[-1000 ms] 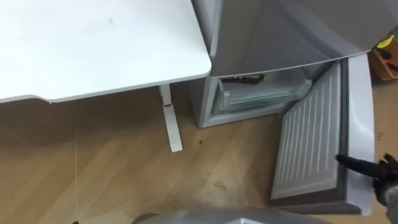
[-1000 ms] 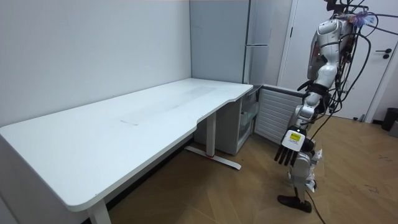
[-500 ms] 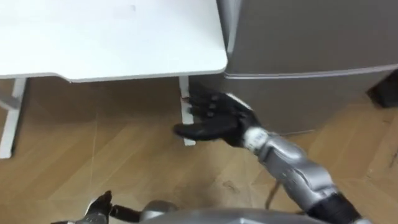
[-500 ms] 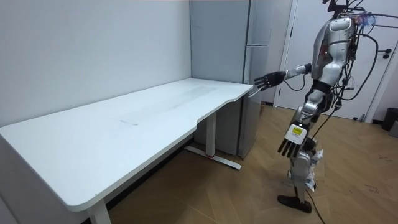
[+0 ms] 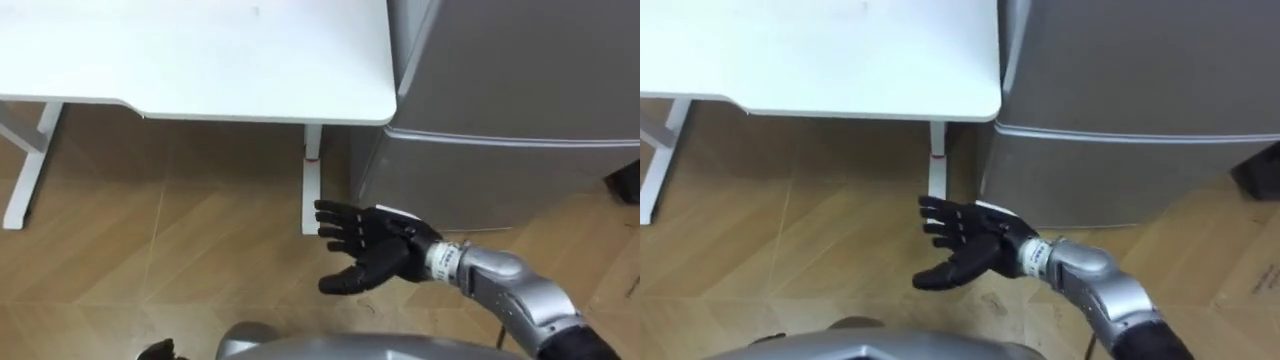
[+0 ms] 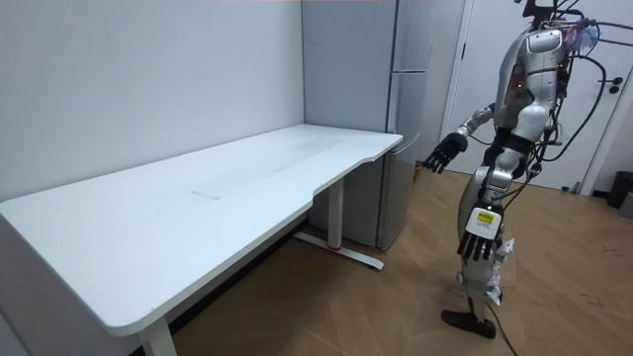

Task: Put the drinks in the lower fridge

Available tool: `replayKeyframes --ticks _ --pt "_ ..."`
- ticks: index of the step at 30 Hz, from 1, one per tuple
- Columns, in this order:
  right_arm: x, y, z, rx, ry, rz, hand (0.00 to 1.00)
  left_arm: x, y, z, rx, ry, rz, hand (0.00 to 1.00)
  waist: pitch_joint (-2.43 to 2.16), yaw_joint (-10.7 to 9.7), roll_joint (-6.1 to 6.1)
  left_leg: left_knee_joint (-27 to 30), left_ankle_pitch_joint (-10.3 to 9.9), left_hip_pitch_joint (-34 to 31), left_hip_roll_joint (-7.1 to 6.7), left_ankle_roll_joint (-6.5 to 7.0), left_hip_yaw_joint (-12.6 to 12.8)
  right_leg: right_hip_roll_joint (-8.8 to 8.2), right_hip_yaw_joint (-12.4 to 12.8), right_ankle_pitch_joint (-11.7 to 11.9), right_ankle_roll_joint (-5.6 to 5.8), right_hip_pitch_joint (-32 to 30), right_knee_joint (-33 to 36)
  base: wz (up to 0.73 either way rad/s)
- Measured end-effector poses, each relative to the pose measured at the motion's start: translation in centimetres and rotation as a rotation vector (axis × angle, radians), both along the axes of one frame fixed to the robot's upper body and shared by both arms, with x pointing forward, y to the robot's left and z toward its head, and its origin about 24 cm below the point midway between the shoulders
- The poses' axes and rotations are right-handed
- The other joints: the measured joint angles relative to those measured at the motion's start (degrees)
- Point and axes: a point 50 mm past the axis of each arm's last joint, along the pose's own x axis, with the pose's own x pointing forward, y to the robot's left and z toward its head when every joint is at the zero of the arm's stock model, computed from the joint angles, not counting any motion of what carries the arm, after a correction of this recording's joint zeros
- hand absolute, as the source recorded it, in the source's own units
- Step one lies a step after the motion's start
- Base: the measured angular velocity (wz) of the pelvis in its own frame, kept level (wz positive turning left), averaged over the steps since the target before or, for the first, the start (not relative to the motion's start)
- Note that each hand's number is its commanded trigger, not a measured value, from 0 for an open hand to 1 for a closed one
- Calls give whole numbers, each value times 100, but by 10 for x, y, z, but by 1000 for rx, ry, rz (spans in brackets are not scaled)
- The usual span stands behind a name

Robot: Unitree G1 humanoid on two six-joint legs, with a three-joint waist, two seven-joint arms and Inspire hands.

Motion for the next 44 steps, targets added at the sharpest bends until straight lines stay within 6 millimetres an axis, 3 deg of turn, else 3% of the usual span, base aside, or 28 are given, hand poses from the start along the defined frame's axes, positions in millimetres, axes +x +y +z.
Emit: replayKeyframes --ticks 4,7,10,17,27,30,37,44 --pt "-32 -37 -32 -170 182 -93 0 -2 0 0 1 1 13 0 0 -85 51 24 0 13 -14 1 -50 -12 -37 -1 2 53 -6 7" --pt "-67 -63 -53 -289 354 -259 0 -7 3 0 3 0 65 0 -13 -151 34 18 0 17 -14 1 -65 -17 -68 -9 13 71 -19 0" --pt "-84 -67 -61 -297 406 -388 0 -13 9 1 15 -9 127 0 -21 -261 -5 23 2 4 -22 1 -60 -9 -41 -11 12 86 -96 0" --pt "-102 -68 -69 -330 487 -537 0 -18 10 1 32 0 143 0 -19 -368 -20 -13 2 110 -92 14 -55 -65 8 -45 66 137 -109 0" --pt "-112 -70 -72 -370 532 -663 0 -31 5 -2 43 93 58 0 -4 -409 69 -25 -16 189 -103 33 -164 -61 -37 -52 77 294 -166 3" --pt "-110 -71 -72 -401 523 -640 0 -38 6 -2 47 119 67 0 18 -425 57 -18 -20 234 -106 36 -144 -63 -50 -55 77 358 -194 0" --pt "-100 -76 -71 -497 490 -562 0 -41 6 -1 51 136 75 0 -6 -405 86 -20 -20 205 -117 36 -155 -67 -45 -79 87 294 -190 1" --pt "-100 -77 -71 -511 490 -580 0 -35 11 0 60 103 127 0 6 -421 64 -22 -20 212 -119 36 -148 -69 -16 -83 91 337 -194 0"
